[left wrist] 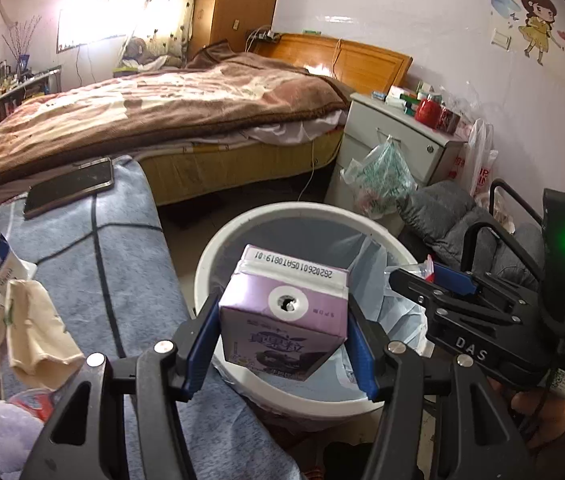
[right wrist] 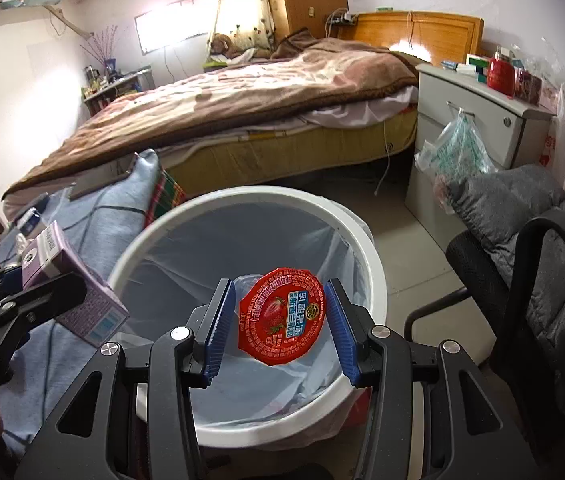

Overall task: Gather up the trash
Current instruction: 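Carry both items over the white bin and open both tools to drop them, then move both tools back over the bed toward the white foam nets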

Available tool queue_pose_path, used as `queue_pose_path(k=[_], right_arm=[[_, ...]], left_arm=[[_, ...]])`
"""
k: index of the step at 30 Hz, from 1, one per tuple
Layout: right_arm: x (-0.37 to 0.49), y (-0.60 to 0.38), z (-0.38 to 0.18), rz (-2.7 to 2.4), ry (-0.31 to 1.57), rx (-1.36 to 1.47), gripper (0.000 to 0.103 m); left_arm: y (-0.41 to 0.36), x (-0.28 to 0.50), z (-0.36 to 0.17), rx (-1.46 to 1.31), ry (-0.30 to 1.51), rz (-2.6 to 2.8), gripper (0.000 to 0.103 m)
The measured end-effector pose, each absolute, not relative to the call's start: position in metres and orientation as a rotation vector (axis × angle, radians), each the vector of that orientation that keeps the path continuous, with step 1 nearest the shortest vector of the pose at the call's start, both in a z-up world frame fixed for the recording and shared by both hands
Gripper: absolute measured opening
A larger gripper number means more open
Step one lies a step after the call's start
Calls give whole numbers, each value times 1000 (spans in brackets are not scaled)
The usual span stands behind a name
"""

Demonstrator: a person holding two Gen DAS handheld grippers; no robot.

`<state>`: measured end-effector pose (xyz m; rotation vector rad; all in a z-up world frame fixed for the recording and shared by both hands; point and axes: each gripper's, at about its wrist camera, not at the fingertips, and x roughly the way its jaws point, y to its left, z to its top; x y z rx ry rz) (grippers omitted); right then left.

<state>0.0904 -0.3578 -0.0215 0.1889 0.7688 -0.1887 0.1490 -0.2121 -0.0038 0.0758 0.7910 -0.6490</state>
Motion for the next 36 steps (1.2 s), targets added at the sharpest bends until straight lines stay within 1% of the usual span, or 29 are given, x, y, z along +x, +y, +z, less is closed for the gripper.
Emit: queue_pose_path(k=[7, 8, 9, 10, 11, 13, 24, 36], right_arm=[[96, -367, -31, -215, 820, 165, 49], [96, -368, -32, -219, 822, 162, 49], [95, -369, -33, -218, 824, 163, 51], [94, -370, -33, -213, 823, 168, 54], [94, -371, -33, -210, 824, 177, 63], [92, -373, -32, -198, 820, 201, 68], [83, -362, -22, -199, 791, 207, 68], [64, -324, -4, -139, 732, 196, 68]], left_arm=[[-223, 157, -13, 67, 826, -659, 61], [-224, 159, -14, 66, 832, -664, 64], [-224, 160, -15, 64, 834, -667, 67], [-225, 159, -15, 65, 829, -668, 73], [-225, 158, -14, 66, 819, -669, 73], [-225, 158, -13, 63, 814, -679, 73], [-196, 145, 4, 40, 770, -643, 73], [-127, 114, 23, 28, 708, -560, 74]])
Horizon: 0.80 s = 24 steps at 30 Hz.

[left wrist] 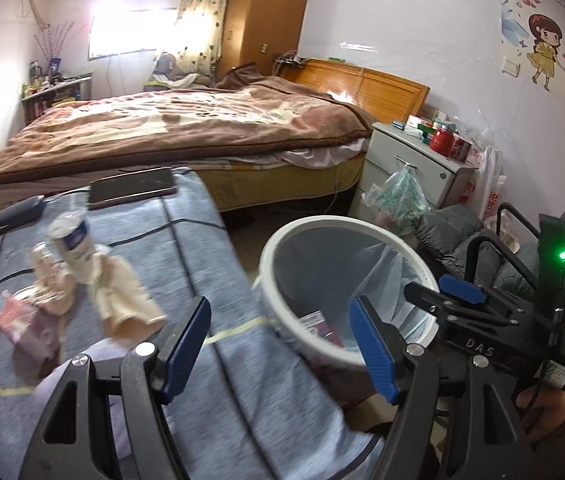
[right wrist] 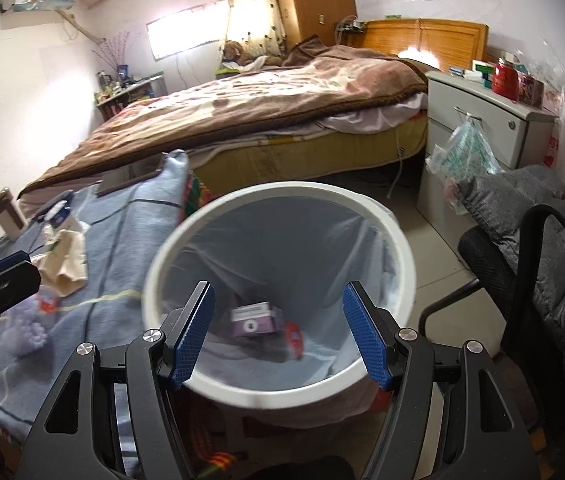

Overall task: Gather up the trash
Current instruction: 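Move both tools back over the bed toward the white foam nets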

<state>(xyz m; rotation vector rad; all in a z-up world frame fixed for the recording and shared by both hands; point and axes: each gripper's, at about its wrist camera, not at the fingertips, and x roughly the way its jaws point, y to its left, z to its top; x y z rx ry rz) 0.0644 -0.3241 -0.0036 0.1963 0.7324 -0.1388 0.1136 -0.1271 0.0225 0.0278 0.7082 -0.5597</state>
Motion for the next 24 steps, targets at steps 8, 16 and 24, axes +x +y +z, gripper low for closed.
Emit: queue_pose_path(k=[8, 16, 24], right_arm=[[60, -288, -2, -55, 719, 179, 68], [59, -248, -8, 23, 738, 145, 68], [59, -224, -13, 49, 755, 124, 68]], left_arm=[[-67, 102, 22, 13, 686, -460, 74], [-13, 106, 7, 78, 708, -371, 74], [6, 124, -18, 110, 789, -404, 74]])
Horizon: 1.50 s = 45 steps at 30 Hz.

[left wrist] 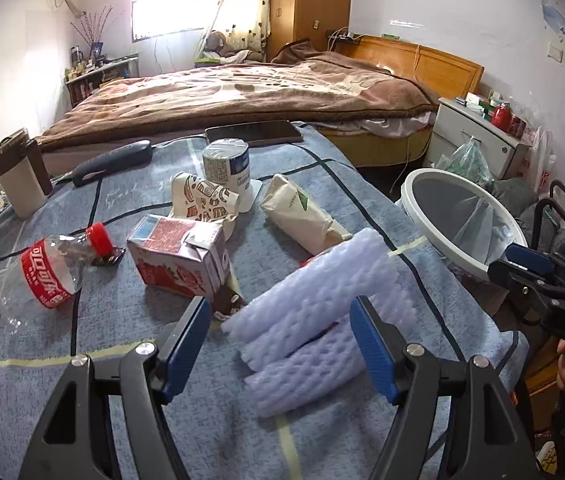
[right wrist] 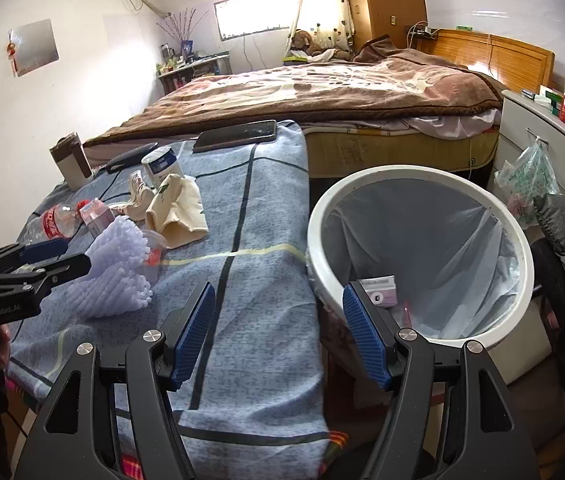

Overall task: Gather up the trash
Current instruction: 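Move both tools back over the bed toward the white foam nets, then grasp a white foam net with the left tool while the right tool grasps another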

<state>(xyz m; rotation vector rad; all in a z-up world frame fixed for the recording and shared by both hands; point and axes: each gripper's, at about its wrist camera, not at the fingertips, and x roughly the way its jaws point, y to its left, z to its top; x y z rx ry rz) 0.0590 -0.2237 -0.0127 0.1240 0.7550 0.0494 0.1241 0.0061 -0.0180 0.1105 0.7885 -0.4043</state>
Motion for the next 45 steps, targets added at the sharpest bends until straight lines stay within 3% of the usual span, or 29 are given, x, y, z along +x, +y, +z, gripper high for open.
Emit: queue_pose_path(k=[10, 17, 19, 45], right_arm=[[59, -208, -13, 37, 762, 110, 68], [62, -196, -14, 46, 769, 96, 68], [63, -192, -14, 50, 771, 96, 68], [94, -99, -42, 305, 926, 222, 68]], left_arm=[[-1, 146, -33, 81, 850, -505, 73], [4, 143, -38, 52, 864, -520, 36], [10, 141, -37, 38, 859, -514, 30], [115, 102, -31, -142, 789, -278, 29]])
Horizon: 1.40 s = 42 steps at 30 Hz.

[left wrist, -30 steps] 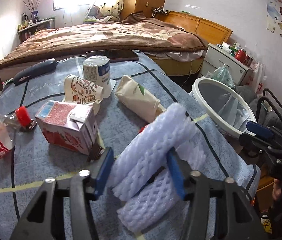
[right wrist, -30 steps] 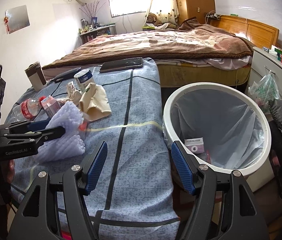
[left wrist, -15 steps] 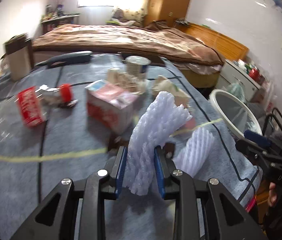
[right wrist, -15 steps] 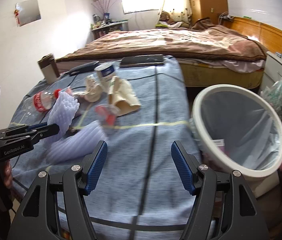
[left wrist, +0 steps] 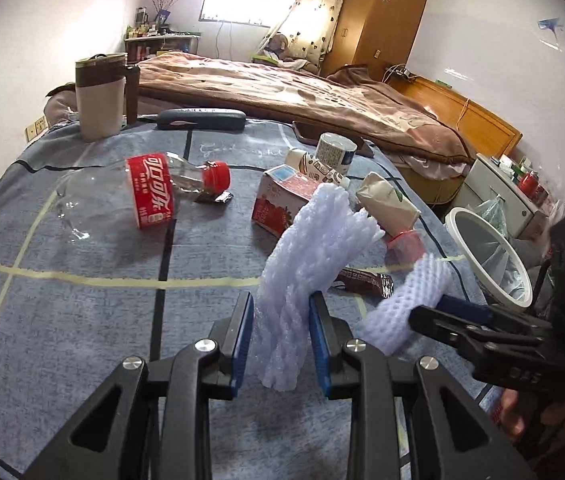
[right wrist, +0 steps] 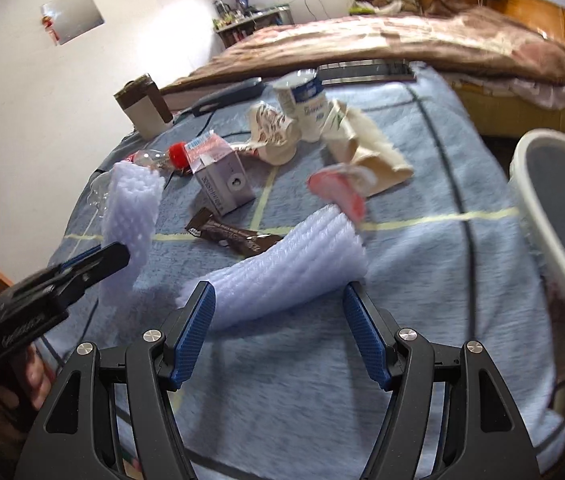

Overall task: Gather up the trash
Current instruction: 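Grasp a white foam net with the left tool while the right tool grasps another, then carry both foam nets over the white bin and open both tools to release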

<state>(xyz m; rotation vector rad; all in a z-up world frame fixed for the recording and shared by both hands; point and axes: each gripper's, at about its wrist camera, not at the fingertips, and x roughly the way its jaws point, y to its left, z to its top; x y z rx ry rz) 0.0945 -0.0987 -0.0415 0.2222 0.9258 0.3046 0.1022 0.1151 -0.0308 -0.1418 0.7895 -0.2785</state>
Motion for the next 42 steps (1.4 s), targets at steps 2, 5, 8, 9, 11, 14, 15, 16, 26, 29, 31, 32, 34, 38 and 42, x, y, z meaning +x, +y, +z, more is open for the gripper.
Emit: queue_pose_path(k=[2, 5, 8, 9, 11, 14, 15, 16, 26, 29, 31, 32, 34, 38, 42], right_arm=[[98, -97, -44, 307, 930, 250, 68], [101, -93, -43, 288, 921, 258, 68], [107, -88, -43, 282, 918, 266, 68], [108, -87, -44, 282, 920, 275, 68], [110, -86, -44, 280, 911, 285, 64], [112, -88, -43, 260, 895, 292, 54], [113, -89, -43, 253, 890, 291, 47], [113, -90, -43, 254, 888, 292, 45], [107, -98, -32, 289, 846, 275, 26], [104, -103, -26, 279, 827, 255, 25], [101, -108, -23, 281, 818, 260, 25], [99, -111, -20, 278, 808, 260, 25], [96, -115, -17, 277, 802, 254, 25], [92, -125, -12, 264, 787, 260, 25], [87, -136, -7, 251, 775, 269, 25]], left_arm=[[118, 102, -31, -145, 790, -276, 29], [119, 102, -32, -150, 792, -278, 29], [120, 101, -34, -157, 792, -279, 29], [119, 102, -34, -158, 795, -283, 29], [118, 102, -33, -158, 794, -281, 29], [117, 103, -35, -160, 799, -275, 29], [117, 104, -35, -160, 801, -277, 29], [116, 104, -35, -161, 802, -281, 29], [106, 101, -28, -158, 794, -296, 29], [101, 99, -23, -160, 782, -304, 29], [96, 98, -20, -150, 778, -302, 29], [93, 97, -19, -144, 773, -305, 29], [88, 96, -16, -141, 769, -314, 29], [78, 95, -10, -137, 759, -328, 29], [67, 94, -4, -118, 751, -343, 29]])
